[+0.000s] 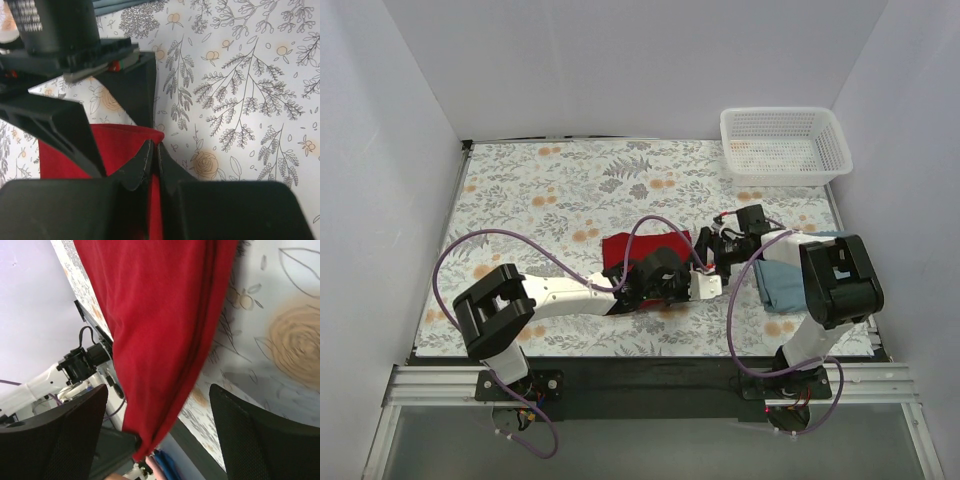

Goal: Fold and stack the t-shirts
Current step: Neatly place the folded tshirt to the corner

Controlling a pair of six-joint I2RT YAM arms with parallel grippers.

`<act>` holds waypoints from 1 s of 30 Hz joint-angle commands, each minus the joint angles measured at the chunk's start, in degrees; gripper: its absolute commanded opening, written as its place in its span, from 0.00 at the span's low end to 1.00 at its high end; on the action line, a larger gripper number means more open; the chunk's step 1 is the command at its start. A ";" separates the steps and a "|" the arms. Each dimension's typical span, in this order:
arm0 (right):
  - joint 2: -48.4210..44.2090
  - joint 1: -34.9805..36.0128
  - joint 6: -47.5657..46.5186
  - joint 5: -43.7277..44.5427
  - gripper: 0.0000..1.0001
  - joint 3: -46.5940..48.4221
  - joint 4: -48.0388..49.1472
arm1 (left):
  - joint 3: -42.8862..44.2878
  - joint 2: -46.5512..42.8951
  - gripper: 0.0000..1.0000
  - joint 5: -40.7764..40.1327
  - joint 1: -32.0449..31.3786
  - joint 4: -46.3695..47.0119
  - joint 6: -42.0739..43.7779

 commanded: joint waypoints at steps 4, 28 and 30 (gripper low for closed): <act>6.24 3.09 8.38 -0.37 0.71 4.40 6.85 | 1.44 -4.27 0.00 3.81 0.14 -1.95 -1.23; 9.69 5.73 -14.08 5.75 0.01 18.80 -9.54 | 2.23 -11.37 0.36 -0.59 1.01 -10.90 -7.89; 7.14 5.99 -25.75 10.49 0.01 22.93 -22.74 | 2.49 -14.28 0.51 -0.59 1.63 -16.68 -9.14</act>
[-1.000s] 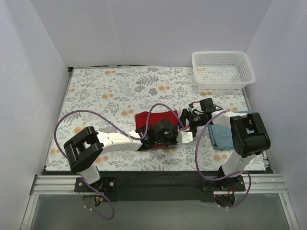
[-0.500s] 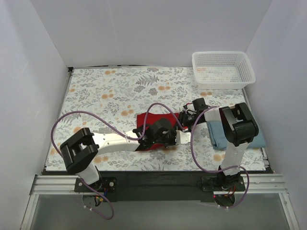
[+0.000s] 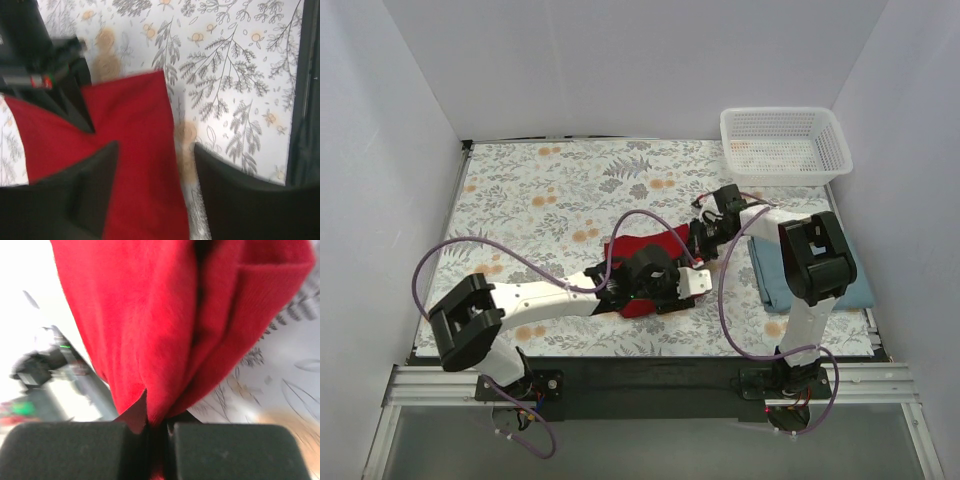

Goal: Fold and stack the t-shirts
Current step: Neatly place the folded tshirt to the corner

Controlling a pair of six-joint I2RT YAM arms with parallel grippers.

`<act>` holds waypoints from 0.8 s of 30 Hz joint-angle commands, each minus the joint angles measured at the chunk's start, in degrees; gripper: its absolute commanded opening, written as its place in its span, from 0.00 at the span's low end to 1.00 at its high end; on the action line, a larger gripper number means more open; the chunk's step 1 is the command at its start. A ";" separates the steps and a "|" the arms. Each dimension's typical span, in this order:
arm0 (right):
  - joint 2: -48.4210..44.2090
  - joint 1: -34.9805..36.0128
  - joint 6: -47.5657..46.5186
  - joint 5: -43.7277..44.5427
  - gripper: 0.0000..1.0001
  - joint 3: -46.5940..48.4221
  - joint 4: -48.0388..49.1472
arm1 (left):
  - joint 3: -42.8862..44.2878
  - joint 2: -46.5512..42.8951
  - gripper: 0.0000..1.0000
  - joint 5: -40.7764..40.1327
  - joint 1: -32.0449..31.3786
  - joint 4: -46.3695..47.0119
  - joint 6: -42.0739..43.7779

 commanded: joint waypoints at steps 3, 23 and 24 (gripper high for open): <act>-11.07 0.15 -24.91 13.52 0.01 6.56 -25.03 | 2.10 -13.33 0.68 -6.19 1.37 -12.81 -3.94; -34.46 -7.74 -51.11 37.61 0.01 2.77 -38.48 | -1.07 -19.93 0.79 -17.99 4.80 -24.34 1.68; -34.02 -8.45 -51.46 37.88 0.01 4.26 -39.10 | -0.89 -19.85 0.79 -17.64 4.89 -25.30 1.68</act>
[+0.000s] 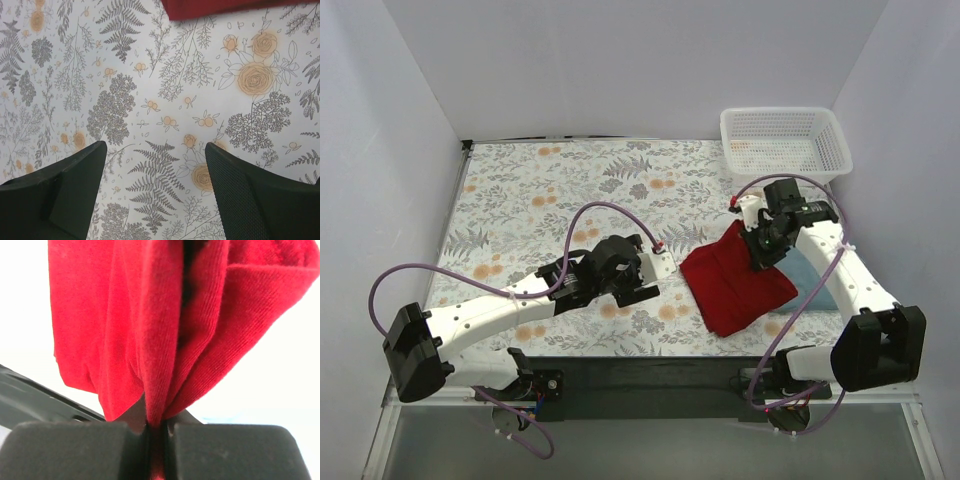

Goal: Fold and stack the t-shirts
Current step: Neatly place the folded tshirt to the corner

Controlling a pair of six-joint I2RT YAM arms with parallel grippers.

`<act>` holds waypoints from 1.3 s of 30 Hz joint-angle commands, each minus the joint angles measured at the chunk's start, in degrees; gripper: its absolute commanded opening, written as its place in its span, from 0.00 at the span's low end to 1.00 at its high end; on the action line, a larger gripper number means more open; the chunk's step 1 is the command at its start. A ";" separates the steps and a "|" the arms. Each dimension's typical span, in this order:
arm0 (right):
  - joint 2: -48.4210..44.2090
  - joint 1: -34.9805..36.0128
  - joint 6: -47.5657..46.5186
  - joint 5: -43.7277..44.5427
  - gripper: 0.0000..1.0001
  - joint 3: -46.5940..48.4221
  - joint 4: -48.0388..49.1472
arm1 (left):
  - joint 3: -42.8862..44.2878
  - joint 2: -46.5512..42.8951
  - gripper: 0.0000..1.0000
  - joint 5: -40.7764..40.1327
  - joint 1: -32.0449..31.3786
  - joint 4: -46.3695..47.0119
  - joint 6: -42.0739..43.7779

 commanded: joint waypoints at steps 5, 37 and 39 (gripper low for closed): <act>2.25 -8.08 -7.11 3.57 0.01 7.59 -4.98 | -0.08 -1.40 0.81 -0.56 0.21 -4.30 0.76; 6.73 -21.09 -12.30 1.64 0.01 23.33 -17.99 | -3.42 -2.80 0.85 -1.09 1.26 -1.75 1.82; 7.35 -22.24 -13.09 0.94 0.01 23.59 -17.64 | -3.42 -2.63 0.85 -1.00 1.26 -1.84 1.82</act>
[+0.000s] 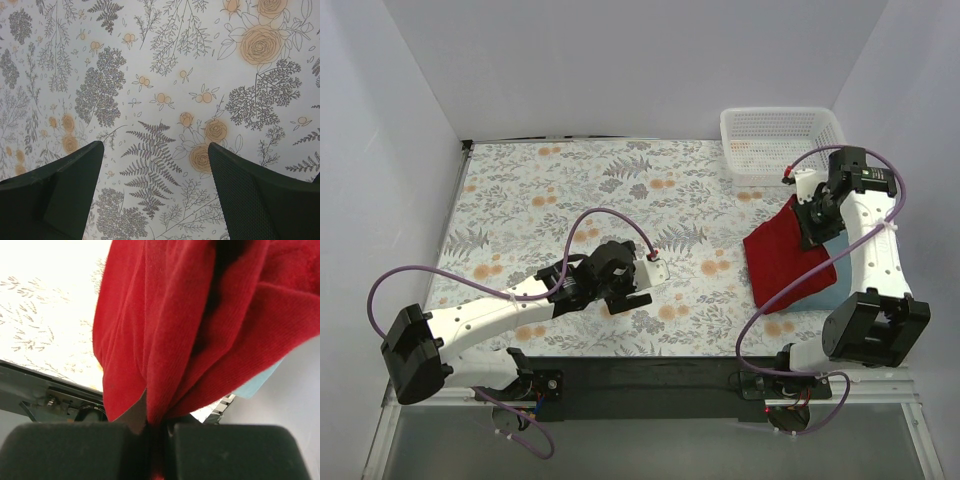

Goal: Fold and stack the t-shirts
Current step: Neatly place the folded tshirt to the corner

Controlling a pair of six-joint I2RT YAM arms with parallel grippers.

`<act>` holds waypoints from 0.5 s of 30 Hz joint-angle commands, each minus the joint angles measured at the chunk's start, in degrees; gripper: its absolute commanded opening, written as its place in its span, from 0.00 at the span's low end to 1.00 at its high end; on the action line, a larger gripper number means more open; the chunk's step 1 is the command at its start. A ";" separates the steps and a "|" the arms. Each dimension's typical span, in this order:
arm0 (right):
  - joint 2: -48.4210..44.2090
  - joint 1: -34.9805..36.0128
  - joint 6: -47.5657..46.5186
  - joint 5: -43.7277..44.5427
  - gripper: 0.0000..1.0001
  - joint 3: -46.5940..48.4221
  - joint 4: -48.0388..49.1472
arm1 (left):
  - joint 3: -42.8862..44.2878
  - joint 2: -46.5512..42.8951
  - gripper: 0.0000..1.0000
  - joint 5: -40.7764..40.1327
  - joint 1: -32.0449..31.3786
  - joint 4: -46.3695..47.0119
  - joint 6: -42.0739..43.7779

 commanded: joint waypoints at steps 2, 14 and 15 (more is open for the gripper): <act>1.23 -2.82 -2.97 -1.12 0.01 2.59 0.35 | 0.60 -1.18 0.85 -0.67 0.46 -0.06 -0.13; 3.87 -8.35 -9.83 0.11 0.01 -0.13 6.06 | 2.54 1.19 0.85 0.56 1.42 -1.21 -0.66; 4.05 -9.05 -10.09 0.20 0.01 -1.01 6.85 | 2.54 1.28 0.85 0.56 1.51 -1.21 -0.57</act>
